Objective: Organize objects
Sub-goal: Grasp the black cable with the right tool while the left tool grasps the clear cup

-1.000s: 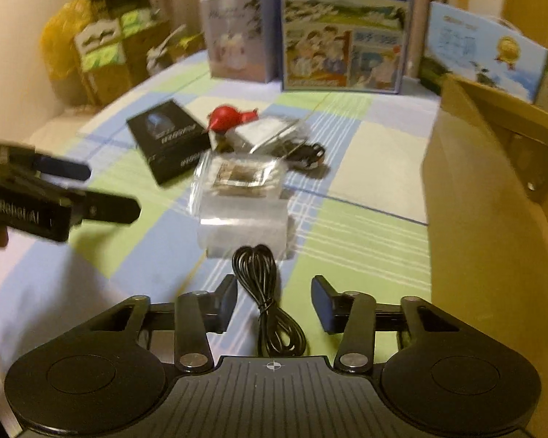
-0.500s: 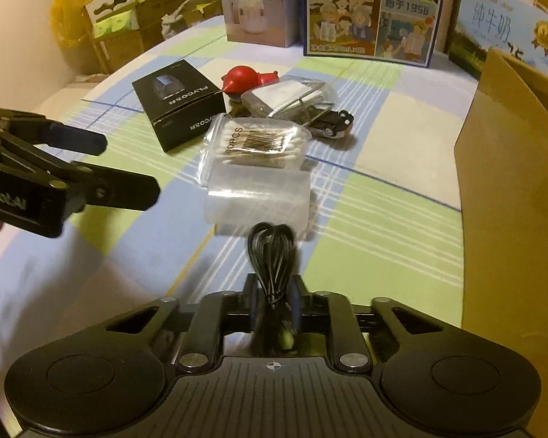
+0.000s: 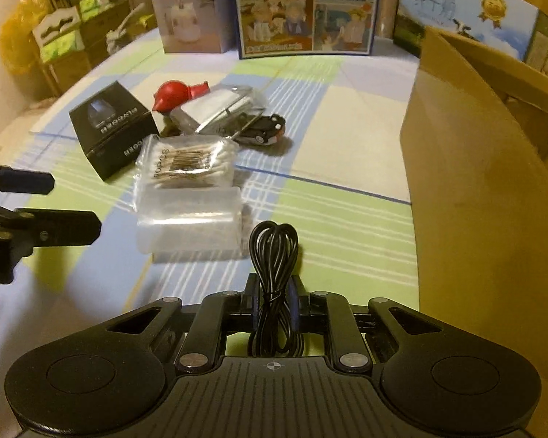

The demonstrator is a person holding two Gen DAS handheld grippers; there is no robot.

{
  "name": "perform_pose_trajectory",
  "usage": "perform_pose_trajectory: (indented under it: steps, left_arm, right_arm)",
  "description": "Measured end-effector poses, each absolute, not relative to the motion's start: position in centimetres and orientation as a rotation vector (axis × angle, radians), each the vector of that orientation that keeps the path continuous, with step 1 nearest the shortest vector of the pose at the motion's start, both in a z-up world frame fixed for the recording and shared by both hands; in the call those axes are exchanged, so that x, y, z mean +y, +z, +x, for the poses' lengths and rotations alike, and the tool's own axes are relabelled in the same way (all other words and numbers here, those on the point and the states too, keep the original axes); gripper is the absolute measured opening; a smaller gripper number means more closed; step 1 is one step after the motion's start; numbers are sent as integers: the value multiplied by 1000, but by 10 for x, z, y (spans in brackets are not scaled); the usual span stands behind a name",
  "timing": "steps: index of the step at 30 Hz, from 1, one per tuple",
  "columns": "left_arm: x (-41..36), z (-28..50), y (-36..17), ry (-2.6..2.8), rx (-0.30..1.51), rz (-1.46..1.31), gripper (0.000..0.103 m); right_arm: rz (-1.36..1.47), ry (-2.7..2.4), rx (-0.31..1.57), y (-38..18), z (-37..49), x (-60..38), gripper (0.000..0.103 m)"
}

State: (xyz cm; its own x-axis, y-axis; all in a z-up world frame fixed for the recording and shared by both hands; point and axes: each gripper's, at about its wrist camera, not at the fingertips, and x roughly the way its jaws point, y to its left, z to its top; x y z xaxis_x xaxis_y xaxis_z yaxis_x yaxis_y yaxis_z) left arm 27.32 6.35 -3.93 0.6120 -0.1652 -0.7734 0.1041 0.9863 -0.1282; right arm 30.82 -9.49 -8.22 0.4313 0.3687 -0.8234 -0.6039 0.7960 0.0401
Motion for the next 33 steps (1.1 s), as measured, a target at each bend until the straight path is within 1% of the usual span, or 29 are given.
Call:
perform_pose_trajectory:
  steps: [1,2,4,8,15,18,21,23,25,26,27,28,30,33]
  left_arm:
    - [63,274,-40,-155,900,-74,97]
    - [63,274,-40,-154,902,-73,97]
    - [64,274,-41,-148,904,-75,97]
    - [65,275,-41,-143,900,-84,97]
    - [51,280,-47,-186,897,-65,96]
    - [44,286,-51,-189,889,-80,92]
    - [36,292,-56,-191,882,-69,91]
    - [31,297,-63,-182,898,-47,88]
    - [28,300,-69,-168,917,-31,79]
    - [29,301,-72,-163,922,-28,79]
    - [29,302,-74,-156,928,-25,76]
    - [30,301,-74,-150,934,-23,69]
    - [32,300,-73,-137,941,-8,68]
    - [36,296,-70,-126,948,11,67]
  right_arm:
    - [-275,654,949,-81,308,-93,12]
    - [-241,721,953,-80,308,-93,10]
    - [-166,782,983,-79,308,-95,10]
    - [-228,718,959,-78,306,-98,9]
    - [-171,648,998,-77,309,-111,9]
    - [-123,627,1002,-78,312,-117,10]
    - [-122,622,999,-77,314,-119,10]
    - [-146,627,998,-76,313,-118,13]
    - [-166,625,992,-77,313,-117,17]
    - [-172,624,991,-77,313,-116,20]
    - [-178,624,992,-78,313,-116,25]
    - [-183,624,994,-78,313,-115,26]
    - [-200,622,993,-79,313,-114,28]
    - [-210,633,990,-81,312,-112,28]
